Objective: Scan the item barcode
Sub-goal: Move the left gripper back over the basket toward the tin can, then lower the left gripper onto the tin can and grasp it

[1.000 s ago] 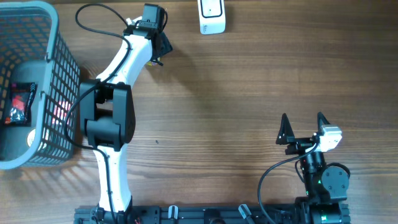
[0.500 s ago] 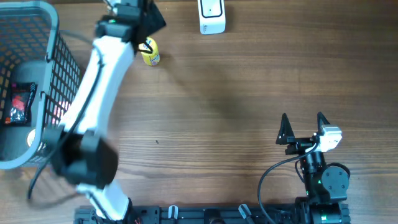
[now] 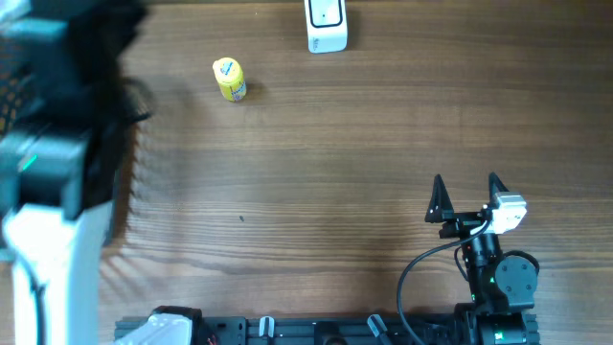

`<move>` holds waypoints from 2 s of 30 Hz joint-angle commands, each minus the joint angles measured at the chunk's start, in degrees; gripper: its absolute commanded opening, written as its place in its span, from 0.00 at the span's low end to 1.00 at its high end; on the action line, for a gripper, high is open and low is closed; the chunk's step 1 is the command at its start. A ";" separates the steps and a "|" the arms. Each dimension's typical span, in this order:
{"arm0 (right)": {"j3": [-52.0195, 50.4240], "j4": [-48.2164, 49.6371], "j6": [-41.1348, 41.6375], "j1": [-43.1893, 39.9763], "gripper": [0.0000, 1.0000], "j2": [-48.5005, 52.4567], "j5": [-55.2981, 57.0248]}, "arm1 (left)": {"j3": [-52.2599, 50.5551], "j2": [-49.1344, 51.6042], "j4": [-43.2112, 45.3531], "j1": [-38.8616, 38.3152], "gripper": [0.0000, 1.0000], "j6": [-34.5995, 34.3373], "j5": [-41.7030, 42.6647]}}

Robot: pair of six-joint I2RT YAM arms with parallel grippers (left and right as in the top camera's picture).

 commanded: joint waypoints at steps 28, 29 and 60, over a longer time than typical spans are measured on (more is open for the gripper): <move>-0.46 0.28 -0.22 0.13 1.00 -0.11 -0.76 | -8.52 29.68 -25.94 40.24 1.00 -27.06 16.85; -0.46 0.28 -0.24 0.13 1.00 -0.11 -0.76 | -10.80 29.68 -24.00 40.22 1.00 -26.51 16.87; -0.46 0.28 -0.26 0.13 1.00 -0.11 -0.76 | -39.52 29.68 3.54 40.28 1.00 -21.11 16.83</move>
